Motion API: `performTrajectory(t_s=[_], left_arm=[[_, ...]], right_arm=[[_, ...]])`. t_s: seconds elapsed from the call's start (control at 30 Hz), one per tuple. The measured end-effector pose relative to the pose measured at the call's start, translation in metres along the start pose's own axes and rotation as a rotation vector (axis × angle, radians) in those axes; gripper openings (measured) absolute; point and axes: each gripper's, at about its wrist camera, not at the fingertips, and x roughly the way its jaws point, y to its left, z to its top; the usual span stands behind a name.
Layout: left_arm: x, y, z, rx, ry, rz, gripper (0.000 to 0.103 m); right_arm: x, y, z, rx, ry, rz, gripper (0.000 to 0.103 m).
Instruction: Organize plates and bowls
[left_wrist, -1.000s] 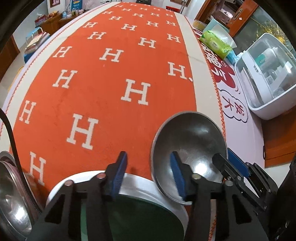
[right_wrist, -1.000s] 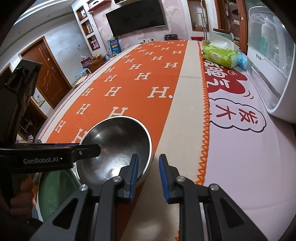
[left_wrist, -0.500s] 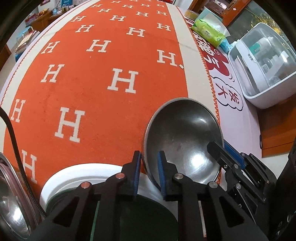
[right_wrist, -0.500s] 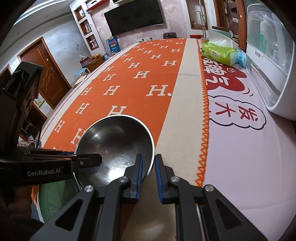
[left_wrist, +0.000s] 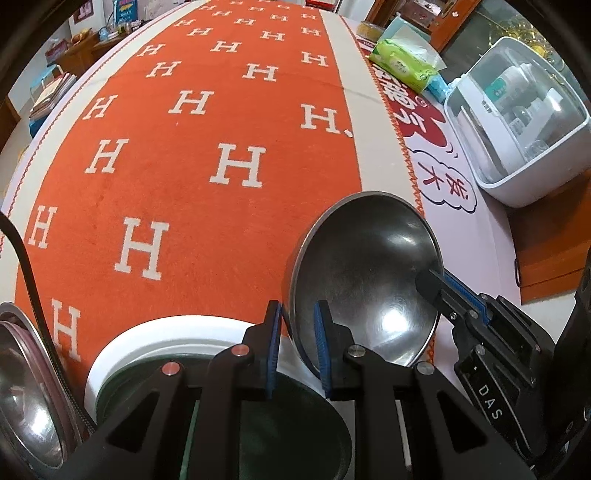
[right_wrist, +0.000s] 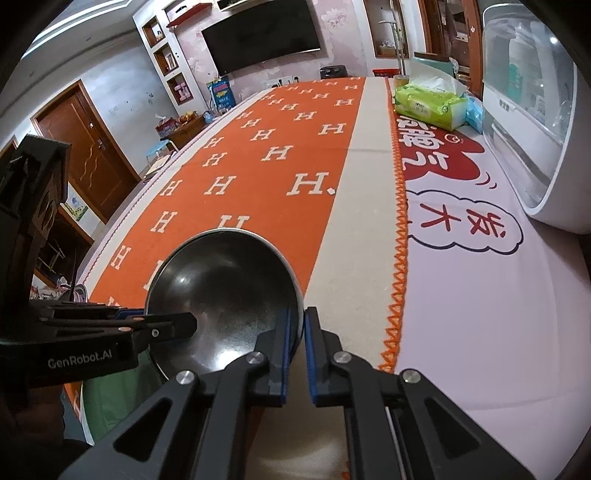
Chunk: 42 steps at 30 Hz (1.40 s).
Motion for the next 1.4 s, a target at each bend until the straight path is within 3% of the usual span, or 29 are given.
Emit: performTrajectory(t_s=[0.6, 1.07, 1.4], left_arm=[[-0.051, 0.001, -0.029, -0.001, -0.114, -0.012, 0.016], [-0.102, 0.026, -0.069, -0.052, -0.221, -0.013, 0.016], [-0.131, 0.058, -0.095, -0.107, -0.245, -0.005, 0.016]], right_arm=[[-0.045, 0.022, -0.003, -0.059, -0.106, 0.025, 0.007], [-0.081, 0.069, -0.011, -0.181, -0.185, 0.048, 0.007], [-0.091, 0.112, -0.02, -0.248, -0.192, 0.082, 0.007]])
